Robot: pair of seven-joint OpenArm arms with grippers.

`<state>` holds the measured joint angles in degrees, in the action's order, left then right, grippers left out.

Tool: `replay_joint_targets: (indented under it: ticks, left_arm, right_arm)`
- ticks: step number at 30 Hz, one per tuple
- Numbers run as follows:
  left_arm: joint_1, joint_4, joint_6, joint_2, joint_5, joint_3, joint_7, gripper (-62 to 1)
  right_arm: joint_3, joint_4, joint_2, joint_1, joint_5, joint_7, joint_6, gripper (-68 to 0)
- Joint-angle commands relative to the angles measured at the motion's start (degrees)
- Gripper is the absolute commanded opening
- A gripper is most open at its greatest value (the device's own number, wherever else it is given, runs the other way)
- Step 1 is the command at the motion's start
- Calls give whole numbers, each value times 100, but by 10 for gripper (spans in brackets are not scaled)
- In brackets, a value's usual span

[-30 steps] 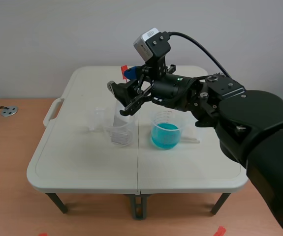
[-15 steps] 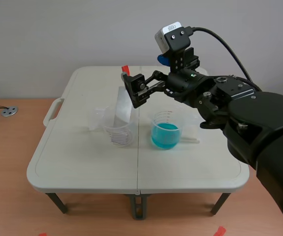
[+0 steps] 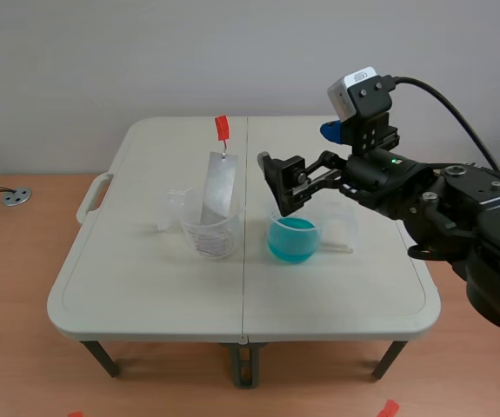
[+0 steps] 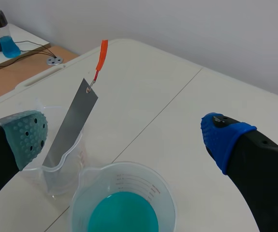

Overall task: Hold the metal plate by the orange handle, dip it into the blue solution, take it out and point at it, then put the plate back in the beaker on the left.
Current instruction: 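Return to the home posture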

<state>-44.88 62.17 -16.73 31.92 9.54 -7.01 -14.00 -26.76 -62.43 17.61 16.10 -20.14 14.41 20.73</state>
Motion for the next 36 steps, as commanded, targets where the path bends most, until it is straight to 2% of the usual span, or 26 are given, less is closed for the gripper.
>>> replay_joint_targets:
  ticks: [1, 5, 10, 17, 29, 36]
  left_arm:
    - [0, 402, -50, 50, 31, 291, -177, 14]
    - [0, 1213, -50, 48, 146, 949, -431, 14]
    - [0, 2229, -50, 48, 227, 1569, -769, 14]
    - [109, 3126, -98, 31, 225, 1731, -1213, 14]
    - [874, 3276, -249, -734, 188, 1585, -1191, 14]
    - [872, 3272, -271, -857, 155, 1532, -857, 14]
  right_arm:
    - [-15, -358, 170, -9, -197, 4, 4, -12]
    - [57, -933, 496, -413, -463, -79, -7, -12]
    - [501, -1731, 752, -1108, -503, -142, -46, -12]
    - [1196, -2726, 953, -2199, -498, -334, -127, -12]
    - [2312, -3989, 1001, -3995, -507, -398, -151, -12]
    - [2712, -4430, 1001, -4872, -522, -398, -153, -12]
